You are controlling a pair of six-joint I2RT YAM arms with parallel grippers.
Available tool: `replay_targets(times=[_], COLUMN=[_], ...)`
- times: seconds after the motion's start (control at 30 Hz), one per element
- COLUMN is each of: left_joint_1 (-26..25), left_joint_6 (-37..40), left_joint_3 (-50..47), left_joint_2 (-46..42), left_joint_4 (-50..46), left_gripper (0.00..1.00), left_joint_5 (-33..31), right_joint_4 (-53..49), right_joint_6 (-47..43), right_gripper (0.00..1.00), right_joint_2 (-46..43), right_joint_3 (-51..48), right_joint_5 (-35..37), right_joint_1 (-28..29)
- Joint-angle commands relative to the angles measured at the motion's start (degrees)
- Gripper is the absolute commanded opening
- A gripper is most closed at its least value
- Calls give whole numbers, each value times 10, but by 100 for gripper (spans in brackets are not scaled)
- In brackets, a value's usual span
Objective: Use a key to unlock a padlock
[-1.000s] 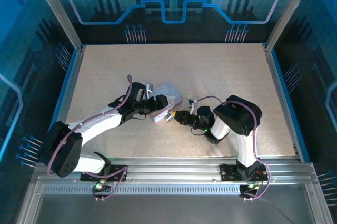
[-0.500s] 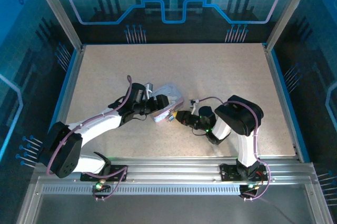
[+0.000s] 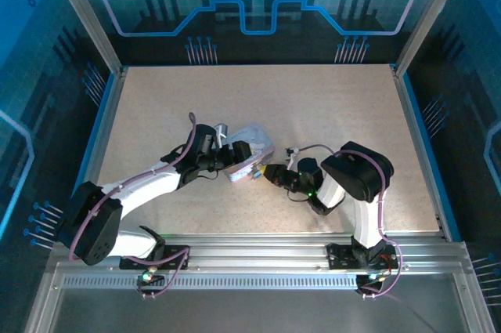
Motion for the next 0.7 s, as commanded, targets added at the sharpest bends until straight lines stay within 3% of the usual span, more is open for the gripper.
replay_targets(times=[0.0,0.43,0.67], left_joint_1=[-2,-1,2], left_joint_6=[-12,-9,16], left_joint_3=[-33,-22,11], left_joint_2=[8,-5,-32], left_joint_4=[-66,-73,-100], left_gripper=[81,83,86], left_joint_5=[-11,-9,-16], right_joint_4=[-19,-58,-154], right_joint_6=[3,-21,-73], right_gripper=[6,6,6], right_joint_2=[-9,-47,-122], right_joint_3=[-12,-27,-43], right_joint_5=[16,18,16], right_joint_1=[-13,-20,-23])
